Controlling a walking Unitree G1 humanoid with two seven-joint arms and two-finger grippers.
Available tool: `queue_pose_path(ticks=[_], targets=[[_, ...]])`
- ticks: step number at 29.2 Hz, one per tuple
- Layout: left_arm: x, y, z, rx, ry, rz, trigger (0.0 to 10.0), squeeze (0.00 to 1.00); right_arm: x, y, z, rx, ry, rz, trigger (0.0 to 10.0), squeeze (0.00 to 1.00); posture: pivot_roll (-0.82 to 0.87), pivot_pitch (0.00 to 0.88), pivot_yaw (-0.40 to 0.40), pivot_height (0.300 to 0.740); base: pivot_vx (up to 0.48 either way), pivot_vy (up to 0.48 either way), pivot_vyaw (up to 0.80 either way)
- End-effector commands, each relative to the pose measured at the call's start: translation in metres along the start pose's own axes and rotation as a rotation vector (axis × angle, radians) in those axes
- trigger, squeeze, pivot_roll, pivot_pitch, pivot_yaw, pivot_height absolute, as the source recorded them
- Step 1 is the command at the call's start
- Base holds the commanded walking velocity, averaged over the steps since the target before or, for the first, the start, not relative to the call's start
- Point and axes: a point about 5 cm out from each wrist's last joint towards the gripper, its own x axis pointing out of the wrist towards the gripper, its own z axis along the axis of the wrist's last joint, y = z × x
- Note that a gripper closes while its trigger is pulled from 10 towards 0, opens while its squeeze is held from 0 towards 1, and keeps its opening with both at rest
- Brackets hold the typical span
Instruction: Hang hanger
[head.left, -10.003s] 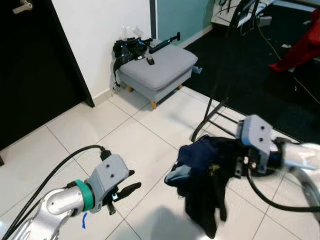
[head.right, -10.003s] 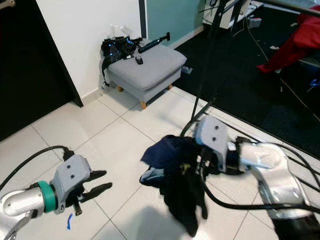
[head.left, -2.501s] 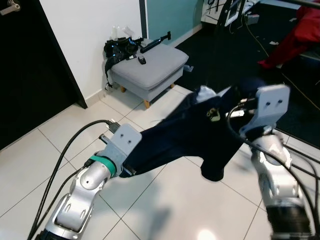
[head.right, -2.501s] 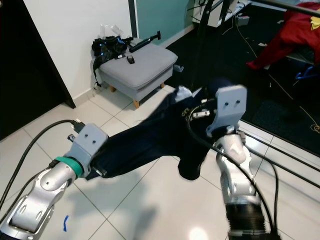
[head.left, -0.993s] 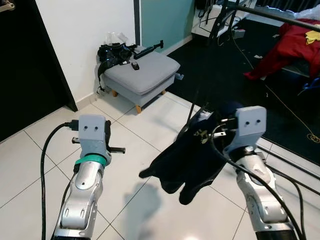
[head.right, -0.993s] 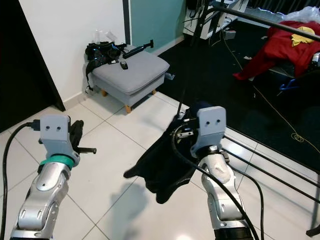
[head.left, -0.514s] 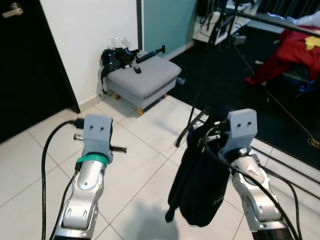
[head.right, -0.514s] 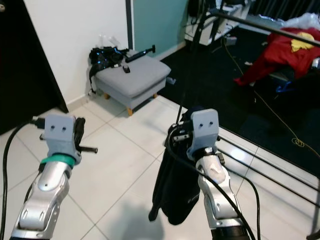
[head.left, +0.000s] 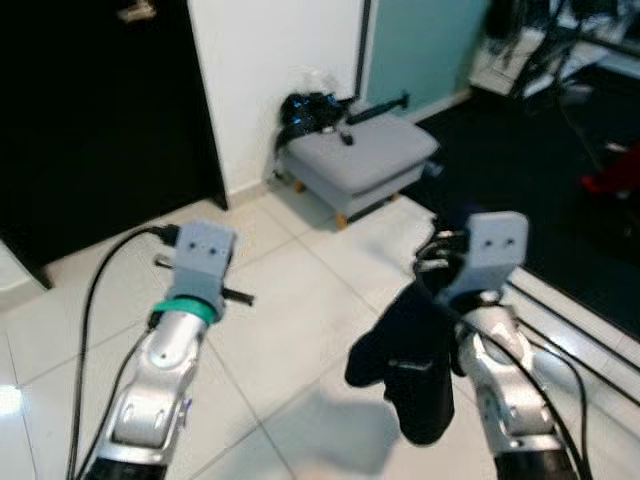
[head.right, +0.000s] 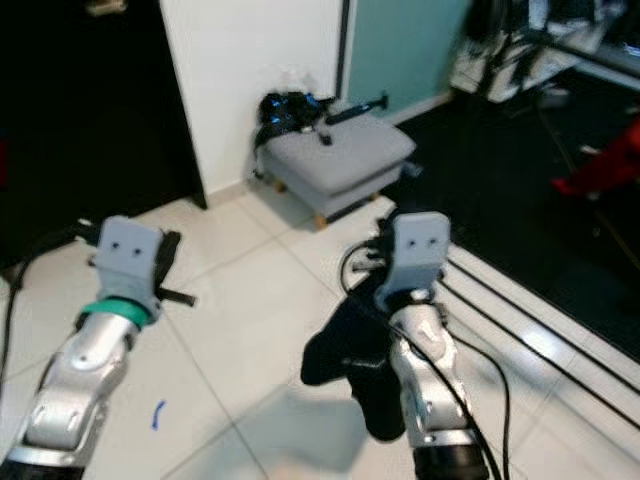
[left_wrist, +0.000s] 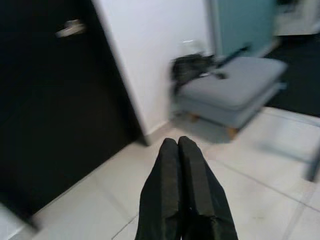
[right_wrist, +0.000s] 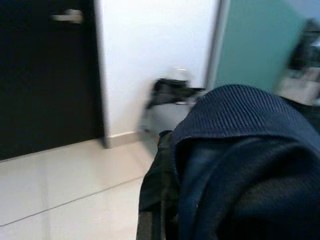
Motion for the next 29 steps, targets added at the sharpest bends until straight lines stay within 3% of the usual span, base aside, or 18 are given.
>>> queue_pose_path(ticks=[1,18,29], targets=[[-0.001,-0.004,-0.001,-0.016,0.013,-0.026,10.0,0.00,0.001,0.000,0.005,0.005,-0.038,-0.008,10.0,0.00,-0.19,0.112,0.067,0.740,0.000,0.000,0.80],[-0.006,-0.001,-0.004,0.020,0.046,-0.043,10.0,0.00,0.003,0.019,0.008,0.038,-0.071,0.027,10.0,0.00,-0.15,0.113,0.089,0.740,0.000,0.000,0.80],[-0.006,0.001,-0.003,0.033,0.052,-0.021,10.0,0.00,0.011,0.017,0.024,0.008,-0.142,0.053,10.0,0.00,-0.14,0.106,0.081,0.740,0.000,0.000,0.80]])
